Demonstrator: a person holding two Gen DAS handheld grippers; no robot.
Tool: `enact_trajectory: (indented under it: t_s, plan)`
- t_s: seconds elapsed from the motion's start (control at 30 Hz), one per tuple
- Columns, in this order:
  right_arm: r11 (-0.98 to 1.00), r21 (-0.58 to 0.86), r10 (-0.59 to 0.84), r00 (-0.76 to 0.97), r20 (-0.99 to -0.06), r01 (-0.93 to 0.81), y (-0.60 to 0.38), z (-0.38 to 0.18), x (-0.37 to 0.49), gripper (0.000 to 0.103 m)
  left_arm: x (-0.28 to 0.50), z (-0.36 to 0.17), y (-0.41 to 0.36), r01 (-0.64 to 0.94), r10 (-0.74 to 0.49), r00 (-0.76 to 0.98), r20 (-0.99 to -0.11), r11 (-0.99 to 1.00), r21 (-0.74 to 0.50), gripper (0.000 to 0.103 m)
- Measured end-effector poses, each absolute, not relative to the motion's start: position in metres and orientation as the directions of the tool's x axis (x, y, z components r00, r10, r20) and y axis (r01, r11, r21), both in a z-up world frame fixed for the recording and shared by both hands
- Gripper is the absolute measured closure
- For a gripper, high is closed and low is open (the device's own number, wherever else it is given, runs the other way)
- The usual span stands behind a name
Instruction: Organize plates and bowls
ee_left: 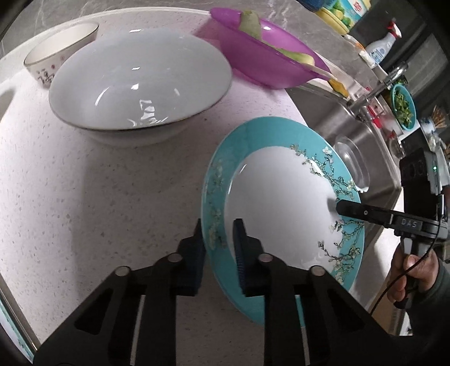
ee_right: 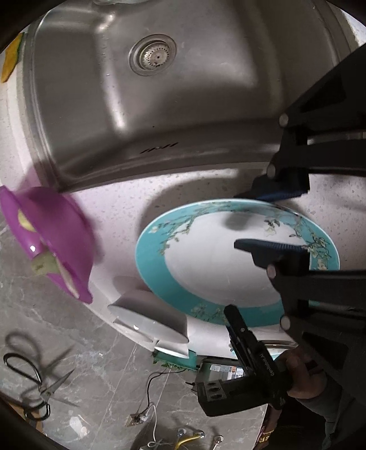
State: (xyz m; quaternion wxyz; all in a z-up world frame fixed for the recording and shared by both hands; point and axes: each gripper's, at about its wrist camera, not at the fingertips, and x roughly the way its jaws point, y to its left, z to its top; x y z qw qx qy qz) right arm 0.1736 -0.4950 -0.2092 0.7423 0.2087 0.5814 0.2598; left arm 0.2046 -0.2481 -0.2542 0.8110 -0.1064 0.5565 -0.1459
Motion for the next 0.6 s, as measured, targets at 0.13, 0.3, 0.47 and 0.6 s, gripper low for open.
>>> enact_trajectory:
  t_s: [0.13,0.3,0.47,0.6]
  plan:
    - [0.788,0.602,0.615,0.180,-0.767,-0.127,-0.498,-0.211,0.178,0.094,0.206,-0.259,-0.249,0.102,-0.371,0.329,-0.868,0.928,-0.358,0.091]
    - [0.811,0.574,0.586,0.169,-0.793,-0.114,-0.492,-0.208,0.178,0.093,0.202,-0.256,-0.243,0.078,-0.363,0.322,-0.875,0.931,-0.357,0.091]
    - [0.812,0.574,0.584,0.163,-0.795,-0.109,-0.487,-0.203,0.176,0.093,0.192,-0.243,-0.227,0.048,-0.360,0.322,-0.876,0.930,-0.365,0.091]
    - [0.810,0.577,0.586,0.163,-0.794,-0.101,-0.481,-0.196,0.172,0.093,0.186,-0.233,-0.220,0.037,-0.367,0.328,-0.870,0.926,-0.377,0.091]
